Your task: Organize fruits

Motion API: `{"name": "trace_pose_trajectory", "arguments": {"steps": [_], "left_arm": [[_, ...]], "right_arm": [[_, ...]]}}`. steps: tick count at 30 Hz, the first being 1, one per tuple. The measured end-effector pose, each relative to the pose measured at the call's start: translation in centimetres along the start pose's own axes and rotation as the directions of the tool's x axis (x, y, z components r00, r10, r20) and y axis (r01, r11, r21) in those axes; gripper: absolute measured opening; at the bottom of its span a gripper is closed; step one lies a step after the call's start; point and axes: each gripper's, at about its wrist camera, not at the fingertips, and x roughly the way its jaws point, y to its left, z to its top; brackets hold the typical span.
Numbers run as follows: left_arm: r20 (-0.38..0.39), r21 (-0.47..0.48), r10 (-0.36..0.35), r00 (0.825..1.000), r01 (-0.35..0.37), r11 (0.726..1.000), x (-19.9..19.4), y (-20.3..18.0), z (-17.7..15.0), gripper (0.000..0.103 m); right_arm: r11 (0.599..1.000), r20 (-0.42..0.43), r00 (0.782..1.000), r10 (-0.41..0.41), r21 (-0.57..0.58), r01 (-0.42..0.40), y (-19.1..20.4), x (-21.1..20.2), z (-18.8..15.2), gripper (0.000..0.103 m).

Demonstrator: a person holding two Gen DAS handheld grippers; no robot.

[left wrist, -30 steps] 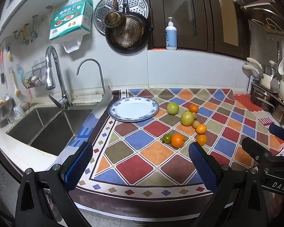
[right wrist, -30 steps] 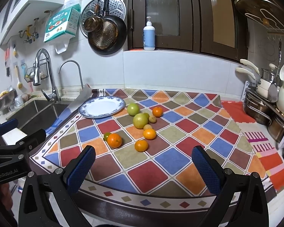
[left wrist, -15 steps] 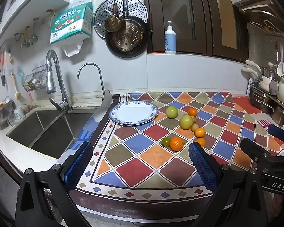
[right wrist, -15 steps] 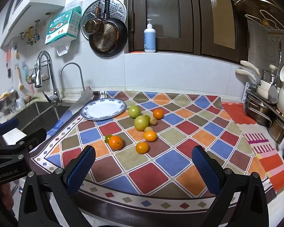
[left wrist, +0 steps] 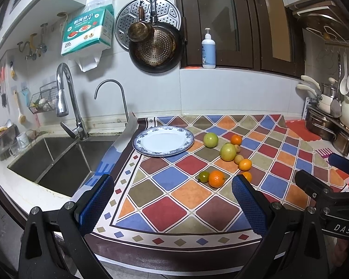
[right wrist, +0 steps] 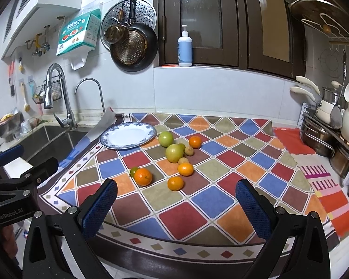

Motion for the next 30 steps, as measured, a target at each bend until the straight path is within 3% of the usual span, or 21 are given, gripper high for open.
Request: {"name": "trace_pose_trajectory", "arguments": {"steps": [21,28,30], "left_arm": [[-0.011,0.009,-0.010,1.000,0.011,1.000,1.0,-0.2,0.3,0.103],[-0.025,0.052,-0.056,0.998,0.057,0.997,2.6,-0.7,-0.1,0.102],[-0.031,0.075,-0.073,0.997,0.075,0.994,3.2,-1.0,-0.2,0.097]], "right_arm": [[1.000,-0.009,1.000,0.000,0.003,0.000,0.1,0.5,0.3,0.102],[1.000,-0.029,1.000,-0.002,-0.006,0.001,0.1,1.8,0.3,0.102],[1.000,-0.037,0.999,0.004,-0.009,-0.004,0.1,2.4,0.3,0.102]]}}
